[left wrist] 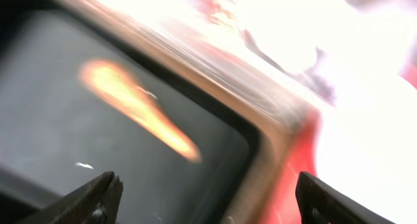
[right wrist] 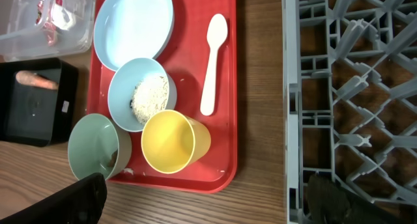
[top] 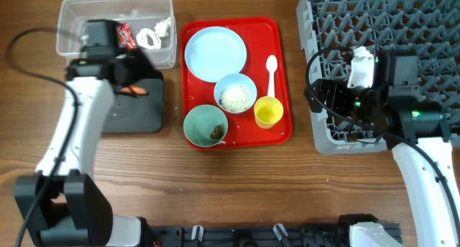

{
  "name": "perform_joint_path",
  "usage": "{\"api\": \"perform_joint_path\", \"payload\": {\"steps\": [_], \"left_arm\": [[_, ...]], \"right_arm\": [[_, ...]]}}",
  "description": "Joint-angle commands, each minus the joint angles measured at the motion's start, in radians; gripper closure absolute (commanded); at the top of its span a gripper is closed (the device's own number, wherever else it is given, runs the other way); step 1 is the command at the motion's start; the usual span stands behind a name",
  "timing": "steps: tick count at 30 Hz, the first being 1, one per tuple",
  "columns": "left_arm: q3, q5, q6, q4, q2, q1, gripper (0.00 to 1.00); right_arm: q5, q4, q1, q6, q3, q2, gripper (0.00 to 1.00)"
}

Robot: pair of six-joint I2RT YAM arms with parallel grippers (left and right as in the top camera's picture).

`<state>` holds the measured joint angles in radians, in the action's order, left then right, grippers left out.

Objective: Sort waste into correct bins and load items into the dishwasher rack
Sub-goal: 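Grasp the green bowl with the left gripper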

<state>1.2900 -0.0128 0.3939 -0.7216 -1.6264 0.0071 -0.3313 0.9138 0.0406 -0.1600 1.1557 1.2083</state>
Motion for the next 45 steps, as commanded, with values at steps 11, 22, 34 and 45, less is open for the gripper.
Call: {"api": "perform_joint_path", "payload": {"steps": [11,22,34,45], "left_arm": [[-0.055,0.129,-0.430,-0.225,-0.006,-0.534,0.28],[-0.293,0.107,-0.443,-0.050,-0.006,-0.607,0.55],[-0.377,0.037,-0.443,0.062,-0.006,-0.607,0.96],[-0.186,0.023,-0.304,-0.081,0.156,-0.565,0.96]], "right_arm": [[0.018,-0.012,0.007,0.003,0.014,0.001,0.00],[0.017,-0.008,0.007,-0.001,0.014,0.001,0.00],[0.018,0.001,0.007,0.000,0.014,0.001,0.00],[0.018,0.005,0.007,0.001,0.014,0.001,0.00]]}}
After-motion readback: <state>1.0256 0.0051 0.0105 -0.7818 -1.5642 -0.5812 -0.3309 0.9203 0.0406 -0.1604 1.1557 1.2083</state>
